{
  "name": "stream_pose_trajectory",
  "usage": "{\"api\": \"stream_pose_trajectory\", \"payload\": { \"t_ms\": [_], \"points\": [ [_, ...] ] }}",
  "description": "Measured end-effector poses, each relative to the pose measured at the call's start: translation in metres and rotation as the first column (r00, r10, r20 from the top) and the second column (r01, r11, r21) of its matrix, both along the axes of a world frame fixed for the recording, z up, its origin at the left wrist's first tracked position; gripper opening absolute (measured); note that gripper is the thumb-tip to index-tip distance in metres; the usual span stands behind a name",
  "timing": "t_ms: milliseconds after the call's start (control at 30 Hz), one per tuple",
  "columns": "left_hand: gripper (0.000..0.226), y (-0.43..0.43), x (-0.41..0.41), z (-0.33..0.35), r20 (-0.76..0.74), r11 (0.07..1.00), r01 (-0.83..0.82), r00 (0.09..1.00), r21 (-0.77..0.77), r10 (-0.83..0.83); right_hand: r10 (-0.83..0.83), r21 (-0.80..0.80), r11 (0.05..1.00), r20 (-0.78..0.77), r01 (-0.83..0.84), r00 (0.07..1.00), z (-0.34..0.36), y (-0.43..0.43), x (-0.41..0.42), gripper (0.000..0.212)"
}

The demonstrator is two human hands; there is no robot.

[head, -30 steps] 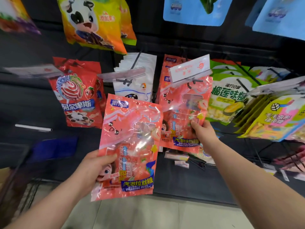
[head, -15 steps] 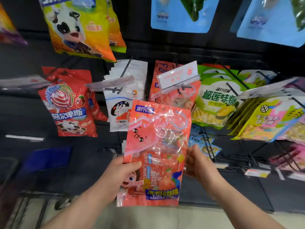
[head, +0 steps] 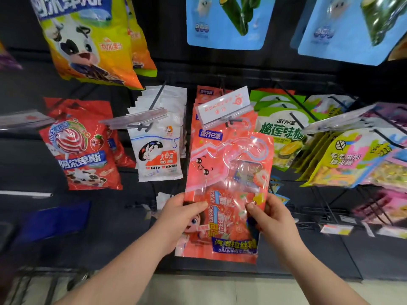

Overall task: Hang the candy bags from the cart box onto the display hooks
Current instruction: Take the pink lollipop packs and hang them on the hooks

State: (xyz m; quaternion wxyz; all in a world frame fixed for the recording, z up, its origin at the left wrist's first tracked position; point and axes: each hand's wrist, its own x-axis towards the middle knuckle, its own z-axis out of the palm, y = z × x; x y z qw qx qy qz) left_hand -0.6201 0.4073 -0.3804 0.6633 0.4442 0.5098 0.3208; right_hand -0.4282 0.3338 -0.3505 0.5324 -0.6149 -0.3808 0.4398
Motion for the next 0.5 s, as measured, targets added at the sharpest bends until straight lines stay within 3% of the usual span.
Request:
{"api": "stream_pose_trajectory", "payload": {
  "t_ms": [500],
  "points": [
    [0.012, 0.01, 0.0, 0.0, 0.073, 1.0, -0.023, 0.997, -0.002, 0.023, -0.019, -0.018, 1.0, -0.022, 0.019, 1.0, -0.002, 0.018, 0.0, 0.009]
  ]
}}
